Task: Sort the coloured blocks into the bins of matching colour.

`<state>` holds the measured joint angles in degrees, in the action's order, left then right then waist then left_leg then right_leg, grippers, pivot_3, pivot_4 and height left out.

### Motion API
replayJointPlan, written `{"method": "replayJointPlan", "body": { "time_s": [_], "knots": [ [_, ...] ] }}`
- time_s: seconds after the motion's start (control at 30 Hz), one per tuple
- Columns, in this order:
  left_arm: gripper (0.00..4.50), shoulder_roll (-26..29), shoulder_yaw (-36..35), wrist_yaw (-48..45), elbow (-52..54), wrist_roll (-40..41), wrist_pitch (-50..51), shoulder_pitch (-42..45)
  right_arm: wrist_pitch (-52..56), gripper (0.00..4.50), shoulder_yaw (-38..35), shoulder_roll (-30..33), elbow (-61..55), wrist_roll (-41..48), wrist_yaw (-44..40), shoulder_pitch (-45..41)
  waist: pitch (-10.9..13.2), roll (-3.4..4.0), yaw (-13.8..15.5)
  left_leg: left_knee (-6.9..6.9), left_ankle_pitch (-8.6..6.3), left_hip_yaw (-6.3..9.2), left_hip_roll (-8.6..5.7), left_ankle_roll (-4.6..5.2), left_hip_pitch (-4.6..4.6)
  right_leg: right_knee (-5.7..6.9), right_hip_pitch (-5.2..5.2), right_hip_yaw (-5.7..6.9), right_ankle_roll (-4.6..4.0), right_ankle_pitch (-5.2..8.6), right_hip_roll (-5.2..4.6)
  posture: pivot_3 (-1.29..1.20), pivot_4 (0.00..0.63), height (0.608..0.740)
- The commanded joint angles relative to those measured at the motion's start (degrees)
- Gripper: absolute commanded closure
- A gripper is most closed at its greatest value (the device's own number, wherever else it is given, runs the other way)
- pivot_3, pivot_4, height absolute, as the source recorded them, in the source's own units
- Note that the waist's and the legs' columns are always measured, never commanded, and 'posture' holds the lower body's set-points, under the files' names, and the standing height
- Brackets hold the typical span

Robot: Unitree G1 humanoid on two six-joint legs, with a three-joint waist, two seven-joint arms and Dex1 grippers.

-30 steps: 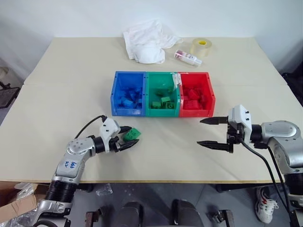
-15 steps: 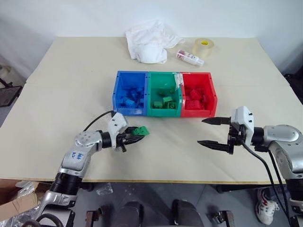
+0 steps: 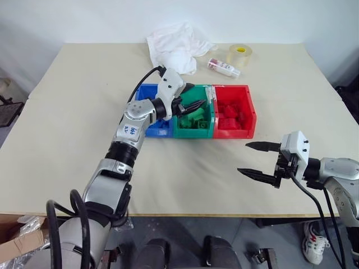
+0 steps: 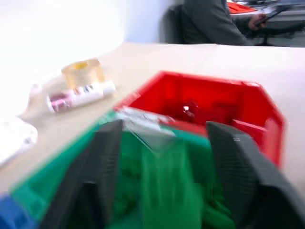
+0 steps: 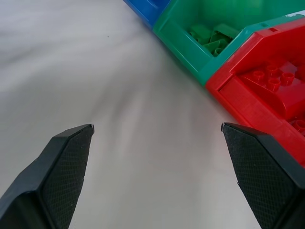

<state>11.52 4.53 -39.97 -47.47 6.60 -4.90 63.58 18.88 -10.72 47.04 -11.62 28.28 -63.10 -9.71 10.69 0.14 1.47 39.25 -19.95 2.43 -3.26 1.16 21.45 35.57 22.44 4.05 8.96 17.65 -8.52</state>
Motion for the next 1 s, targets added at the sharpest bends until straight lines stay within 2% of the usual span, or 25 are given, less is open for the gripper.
{"method": "replayJointPlan", "body": {
  "time_s": [0.03, 0.07, 0.17, 0.3, 0.43, 0.6, 0.73, 0.87, 1.0],
  "knots": [
    [0.18, -0.41, -0.83, -1.43, -3.63, -0.44, -3.23, 1.6, -0.31, 0.0, -2.77, 0.3, -2.41, 1.18, 0.93, 1.11, 0.0, 0.0, -0.02, -0.01, 0.0, 0.0, 0.0, 0.0, 0.0, 0.01, 0.01, 0.0, 0.0, 0.0, 0.0, 0.0, 0.15, 0.74],
    [0.03, -0.36, -0.91, -1.79, -4.2, -0.49, -3.49, 1.83, -0.31, 0.0, -2.9, 0.35, -2.49, 1.25, 0.95, 1.28, 0.01, -0.02, -0.04, -0.01, 0.0, 0.0, 0.01, 0.0, 0.0, 0.02, 0.03, 0.0, 0.0, 0.0, 0.0, 0.0, 0.15, 0.74],
    [0.03, 1.61, -2.28, -4.85, -2.25, 1.22, -2.79, 0.6, -0.37, 0.0, -3.01, 0.59, -2.43, 1.27, 0.82, 1.42, 0.02, -0.03, -0.05, 0.01, 0.02, -0.01, 0.01, 0.02, 0.03, 0.03, 0.04, 0.0, 0.0, 0.0, 0.0, 0.0, 0.15, 0.74],
    [0.03, 6.31, -3.89, -9.58, 7.44, 3.76, 2.63, -5.29, -0.57, 0.0, -2.42, 1.18, -0.69, 1.13, -0.3, -0.15, 0.01, -0.02, -0.43, 0.0, 0.01, 0.01, 0.03, 0.01, 0.01, 0.05, 0.05, 0.0, 0.0, 0.0, 0.01, 0.0, 0.15, 0.74],
    [0.03, 14.2, -7.7, -13.66, 25.63, 9.78, 13.6, -19.19, -1.29, 0.0, -0.42, 2.18, 4.44, 0.06, -3.65, -4.65, -0.01, 0.02, -1.54, -0.03, 0.02, 0.06, 0.1, 0.01, -0.03, 0.09, 0.07, -0.04, 0.0, 0.0, 0.0, 0.0, 0.15, 0.74],
    [0.03, 23.3, -14.73, -17.93, 40.01, 16.23, 17.75, -35.19, -3.88, 0.0, 2.03, 4.19, 12.06, -2.21, -9.08, -9.09, 0.0, 0.0, -1.5, -0.04, 0.01, 0.17, 0.33, 0.01, -0.03, 0.07, 0.06, -0.07, -0.02, 0.01, -0.01, 0.0, 0.15, 0.74],
    [0.03, 30.27, -21.46, -19.45, 43.46, 18.61, 20.06, -45.41, -6.25, 0.0, 3.93, 4.64, 19.39, -4.52, -12.04, -14.03, 0.0, 0.01, -1.4, 0.01, 0.01, 0.26, 0.29, 0.01, -0.03, 0.0, -0.02, -0.09, -0.02, 0.01, -0.05, 0.0, 0.15, 0.74],
    [0.03, 32.11, -24.92, -19.55, 42.1, 19.2, 17.96, -48.71, -7.94, 0.0, 5.15, 4.14, 23.63, -6.17, -13.79, -16.76, 0.0, 0.02, -0.96, 0.01, 0.01, 0.29, 0.3, 0.01, -0.03, -0.02, -0.04, -0.07, -0.03, 0.01, -0.04, 0.0, 0.15, 0.74],
    [0.03, 31.68, -26.04, -18.89, 42.2, 19.6, 16.83, -49.51, -8.54, 0.0, 5.97, 3.4, 24.87, -6.84, -14.09, -17.7, 0.0, 0.02, -0.79, -0.01, 0.01, 0.27, 0.29, 0.01, -0.03, -0.01, -0.02, -0.07, -0.03, 0.01, -0.04, 0.0, 0.15, 0.74]
  ]
}}
